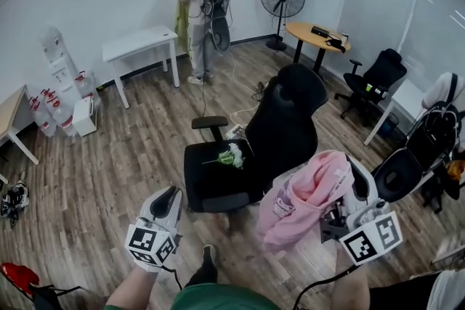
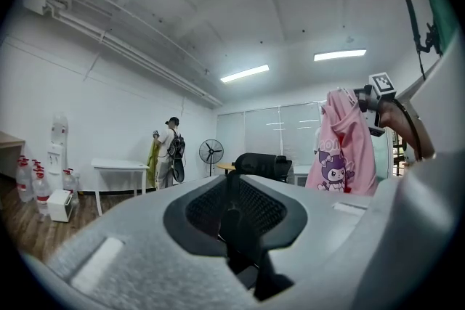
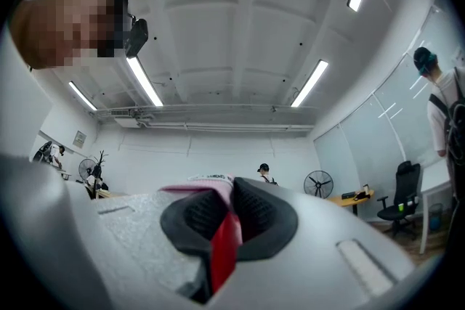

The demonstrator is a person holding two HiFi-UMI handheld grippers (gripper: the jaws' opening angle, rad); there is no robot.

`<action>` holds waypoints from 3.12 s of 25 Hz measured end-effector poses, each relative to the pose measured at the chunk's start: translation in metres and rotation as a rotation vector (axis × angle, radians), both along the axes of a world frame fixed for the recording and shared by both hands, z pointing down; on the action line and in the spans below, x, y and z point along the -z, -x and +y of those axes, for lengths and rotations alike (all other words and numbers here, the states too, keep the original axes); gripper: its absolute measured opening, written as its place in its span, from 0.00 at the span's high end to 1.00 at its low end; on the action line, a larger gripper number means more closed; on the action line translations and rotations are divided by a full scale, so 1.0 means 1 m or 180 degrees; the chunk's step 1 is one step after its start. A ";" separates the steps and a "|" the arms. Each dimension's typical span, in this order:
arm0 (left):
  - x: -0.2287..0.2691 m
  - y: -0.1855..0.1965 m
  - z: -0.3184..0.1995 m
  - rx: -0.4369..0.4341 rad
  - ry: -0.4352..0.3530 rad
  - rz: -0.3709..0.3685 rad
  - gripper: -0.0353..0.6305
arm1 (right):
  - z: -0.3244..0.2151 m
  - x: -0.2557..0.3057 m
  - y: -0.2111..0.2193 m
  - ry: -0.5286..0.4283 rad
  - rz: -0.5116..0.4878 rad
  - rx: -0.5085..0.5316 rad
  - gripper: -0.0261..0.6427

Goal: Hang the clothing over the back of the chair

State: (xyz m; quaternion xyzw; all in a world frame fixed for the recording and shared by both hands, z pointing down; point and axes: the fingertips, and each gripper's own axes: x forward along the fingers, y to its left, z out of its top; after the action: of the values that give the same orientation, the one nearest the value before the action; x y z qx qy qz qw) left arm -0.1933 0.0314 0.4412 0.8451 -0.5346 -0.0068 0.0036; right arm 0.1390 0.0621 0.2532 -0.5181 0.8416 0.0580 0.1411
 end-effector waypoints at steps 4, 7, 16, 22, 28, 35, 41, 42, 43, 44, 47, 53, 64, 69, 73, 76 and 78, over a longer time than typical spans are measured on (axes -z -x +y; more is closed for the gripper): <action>-0.005 0.007 -0.050 -0.0087 0.0014 0.0077 0.86 | -0.045 0.004 0.009 0.0023 0.0144 -0.0108 0.93; 0.001 0.016 -0.095 -0.0180 -0.0010 0.0121 0.86 | -0.084 0.015 0.019 0.0037 0.0223 -0.0240 0.93; 0.009 0.046 -0.215 -0.0470 -0.0046 0.0159 0.86 | -0.182 0.045 0.033 -0.0095 0.0135 -0.0625 0.93; -0.007 0.064 -0.260 -0.0571 0.0013 0.0148 0.86 | -0.236 0.044 0.036 -0.0045 0.0399 -0.0841 0.93; -0.017 0.078 -0.297 -0.0493 0.0189 0.0207 0.86 | -0.304 0.054 0.036 0.0121 0.0743 -0.0866 0.93; -0.024 0.076 -0.325 -0.0290 0.0290 0.0232 0.86 | -0.369 0.057 0.032 0.0120 0.0948 -0.0704 0.93; -0.015 0.060 -0.349 -0.0056 0.0255 0.0274 0.86 | -0.420 0.070 0.007 0.0031 0.1026 -0.0575 0.93; -0.014 0.055 -0.354 -0.0014 0.0250 0.0276 0.86 | -0.430 0.073 -0.002 0.0014 0.1019 -0.0565 0.93; -0.015 0.050 -0.359 0.0029 0.0254 0.0285 0.86 | -0.439 0.077 -0.011 -0.0005 0.1010 -0.0558 0.93; -0.015 0.046 -0.363 0.0071 0.0267 0.0299 0.86 | -0.448 0.083 -0.021 -0.0025 0.1004 -0.0555 0.93; -0.013 0.030 -0.374 0.0163 0.0307 0.0325 0.86 | -0.473 0.105 -0.052 -0.0087 0.1004 -0.0569 0.93; -0.006 -0.005 -0.387 0.0264 0.0246 0.0287 0.86 | -0.515 0.128 -0.140 -0.0031 0.0848 -0.0688 0.93; 0.022 -0.062 -0.432 0.0397 0.0099 0.0145 0.86 | -0.561 0.018 -0.371 0.0717 0.0251 -0.1281 0.93; 0.018 -0.101 -0.441 0.0273 0.0180 0.0109 0.86 | -0.556 -0.044 -0.423 0.1052 0.0288 -0.1320 0.93; 0.016 -0.132 -0.443 0.0169 0.0205 0.0076 0.86 | -0.551 -0.107 -0.448 0.1342 0.0256 -0.1266 0.93; 0.014 -0.149 -0.445 0.0129 0.0228 0.0040 0.86 | -0.544 -0.160 -0.456 0.1524 0.0137 -0.1190 0.93; 0.014 -0.157 -0.446 0.0123 0.0240 0.0011 0.86 | -0.540 -0.196 -0.456 0.1627 0.0031 -0.1113 0.93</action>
State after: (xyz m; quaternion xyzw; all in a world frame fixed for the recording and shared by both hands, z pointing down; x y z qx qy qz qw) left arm -0.0367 -0.4149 0.4272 0.8339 -0.5506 0.0118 0.0361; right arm 0.5950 -0.4784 0.4490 -0.6735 0.7276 -0.1296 -0.0099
